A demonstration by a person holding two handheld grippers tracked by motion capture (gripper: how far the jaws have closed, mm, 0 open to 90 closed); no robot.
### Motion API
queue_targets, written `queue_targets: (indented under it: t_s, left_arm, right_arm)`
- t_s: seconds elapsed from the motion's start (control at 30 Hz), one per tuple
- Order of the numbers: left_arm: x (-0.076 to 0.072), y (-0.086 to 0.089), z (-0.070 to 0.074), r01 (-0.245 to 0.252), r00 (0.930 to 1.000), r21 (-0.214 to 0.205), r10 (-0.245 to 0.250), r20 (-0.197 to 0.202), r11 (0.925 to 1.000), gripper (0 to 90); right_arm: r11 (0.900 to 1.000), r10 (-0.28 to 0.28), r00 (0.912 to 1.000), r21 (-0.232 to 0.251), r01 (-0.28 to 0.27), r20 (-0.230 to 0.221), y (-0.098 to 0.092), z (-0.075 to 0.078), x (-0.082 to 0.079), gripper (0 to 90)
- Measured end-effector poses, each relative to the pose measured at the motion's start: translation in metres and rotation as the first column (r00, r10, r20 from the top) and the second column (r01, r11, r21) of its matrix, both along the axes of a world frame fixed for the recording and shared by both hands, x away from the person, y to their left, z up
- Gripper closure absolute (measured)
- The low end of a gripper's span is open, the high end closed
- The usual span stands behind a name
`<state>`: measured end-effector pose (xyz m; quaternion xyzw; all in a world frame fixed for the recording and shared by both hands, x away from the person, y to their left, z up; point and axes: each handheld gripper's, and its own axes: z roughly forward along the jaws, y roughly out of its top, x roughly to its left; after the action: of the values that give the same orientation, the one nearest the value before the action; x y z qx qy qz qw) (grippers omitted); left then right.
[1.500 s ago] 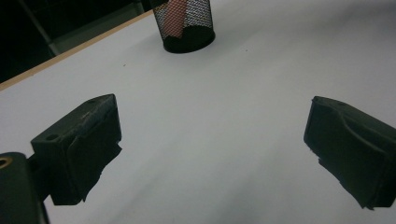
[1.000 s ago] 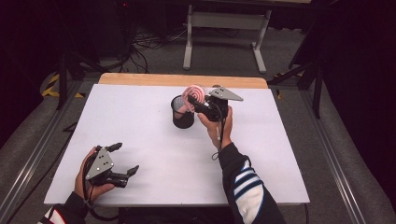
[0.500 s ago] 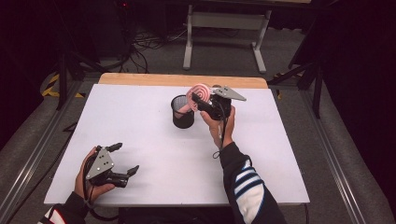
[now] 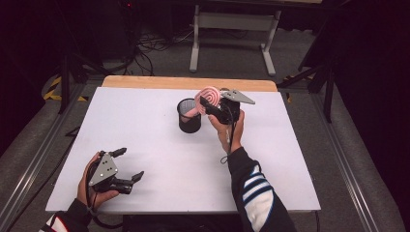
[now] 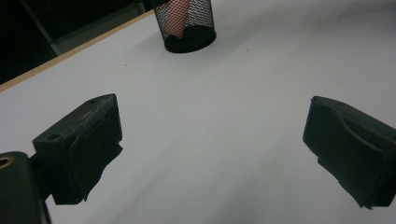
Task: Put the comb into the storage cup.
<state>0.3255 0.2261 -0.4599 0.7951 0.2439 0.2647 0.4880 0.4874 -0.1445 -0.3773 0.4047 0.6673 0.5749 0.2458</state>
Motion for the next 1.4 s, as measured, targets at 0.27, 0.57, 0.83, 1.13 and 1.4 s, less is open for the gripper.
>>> queue_targets:
  t_s: [0.27, 0.57, 0.83, 1.13, 1.4]
  left_arm:
    - [0.0, 0.0, 0.0, 0.003, 1.0, -0.001, -0.003, -0.001, 1.0, 5.7]
    - [0.0, -0.001, 0.0, 0.004, 1.0, 0.003, -0.004, -0.001, 1.0, 5.7]
    - [0.0, -0.001, 0.0, 0.003, 1.0, 0.004, -0.003, -0.001, 1.0, 5.7]
    - [0.0, -0.001, 0.0, 0.006, 1.0, 0.01, -0.006, -0.001, 0.9999, 5.7]
    - [0.0, -0.001, 0.0, 0.008, 1.0, 0.011, -0.008, -0.001, 0.9999, 5.7]
  right_arm:
    - [0.9999, -0.008, 0.9999, -0.01, 0.007, -0.009, 0.002, -0.002, -0.001, 55.4]
    - [0.9997, -0.007, 0.9999, -0.022, 0.007, -0.009, 0.002, -0.002, -0.002, 54.3]
    - [0.9994, -0.004, 1.0, -0.034, 0.004, -0.001, 0.001, -0.001, -0.003, 54.0]
    - [0.9989, -0.008, 0.9998, -0.045, 0.008, 0.017, -0.002, 0.002, -0.006, 53.4]
    - [0.9986, -0.005, 0.9995, -0.053, 0.007, 0.03, -0.004, 0.007, -0.01, 52.9]
